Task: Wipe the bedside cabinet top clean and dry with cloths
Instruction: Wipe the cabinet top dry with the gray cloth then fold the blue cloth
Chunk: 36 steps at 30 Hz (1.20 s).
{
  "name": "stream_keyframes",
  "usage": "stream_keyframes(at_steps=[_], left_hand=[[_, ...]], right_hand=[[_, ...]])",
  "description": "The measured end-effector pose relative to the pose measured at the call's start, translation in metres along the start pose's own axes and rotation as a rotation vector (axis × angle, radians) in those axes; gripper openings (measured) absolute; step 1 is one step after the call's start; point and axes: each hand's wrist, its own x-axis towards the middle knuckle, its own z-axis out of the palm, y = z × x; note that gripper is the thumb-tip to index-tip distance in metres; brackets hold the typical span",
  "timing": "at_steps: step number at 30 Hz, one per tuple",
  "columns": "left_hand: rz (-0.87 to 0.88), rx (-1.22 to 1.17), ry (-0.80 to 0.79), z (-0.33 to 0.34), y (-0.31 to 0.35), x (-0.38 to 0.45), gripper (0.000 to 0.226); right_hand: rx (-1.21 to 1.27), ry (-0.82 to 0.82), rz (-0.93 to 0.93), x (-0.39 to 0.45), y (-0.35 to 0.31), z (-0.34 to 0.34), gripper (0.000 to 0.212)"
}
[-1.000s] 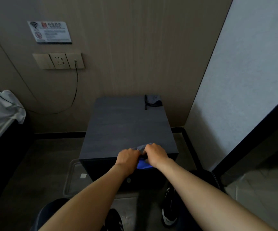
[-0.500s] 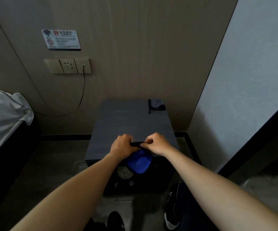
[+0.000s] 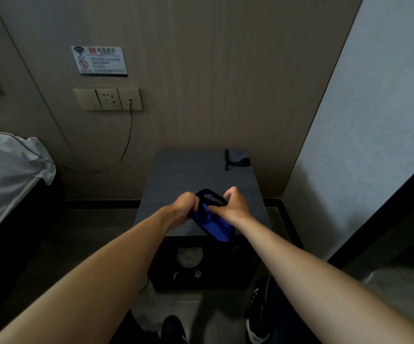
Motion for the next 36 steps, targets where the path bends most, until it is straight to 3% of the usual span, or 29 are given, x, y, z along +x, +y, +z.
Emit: stream_keyframes(at_steps=[6, 10, 14, 16, 19, 24, 26, 28, 32, 34, 36], left_hand=[[-0.008, -0.121, -0.031, -0.008, -0.008, 0.016, 0.033], [0.003, -0.132, -0.014, -0.01, -0.004, 0.013, 0.025], [-0.02, -0.175, 0.053, -0.023, -0.002, 0.015, 0.027], [0.002, -0.159, 0.127, -0.03, -0.004, 0.017, 0.02], [0.065, -0.126, 0.236, -0.04, -0.011, 0.022, 0.027], [0.05, -0.149, 0.362, -0.056, -0.02, 0.032, 0.041], [0.022, -0.071, 0.382, -0.057, -0.021, 0.032, 0.033], [0.042, -0.069, 0.341, -0.06, -0.026, 0.034, 0.02], [-0.01, -0.22, 0.24, -0.062, -0.03, 0.033, 0.05], [-0.079, -0.19, 0.186, -0.065, -0.031, 0.029, 0.054], [-0.17, -0.137, -0.006, -0.07, -0.028, 0.022, 0.05]], right_hand=[[-0.146, 0.023, -0.233, -0.003, -0.005, -0.003, 0.041], [-0.205, 0.143, -0.332, -0.002, -0.009, -0.006, 0.022], [-0.072, 0.249, -0.216, 0.008, -0.008, -0.012, 0.02], [0.055, 0.277, -0.073, 0.015, -0.004, -0.017, 0.013], [0.273, 0.272, 0.143, 0.021, 0.003, -0.024, 0.02], [0.51, 0.317, 0.249, 0.022, 0.009, -0.027, 0.021], [0.611, 0.267, 0.313, 0.022, 0.007, -0.028, 0.022], [0.671, 0.192, 0.365, 0.022, 0.003, -0.03, 0.019], [0.636, 0.092, 0.366, 0.022, -0.002, -0.03, 0.025], [0.564, 0.064, 0.341, 0.025, 0.0, -0.03, 0.041], [0.549, 0.023, 0.327, 0.026, 0.001, -0.033, 0.051]])
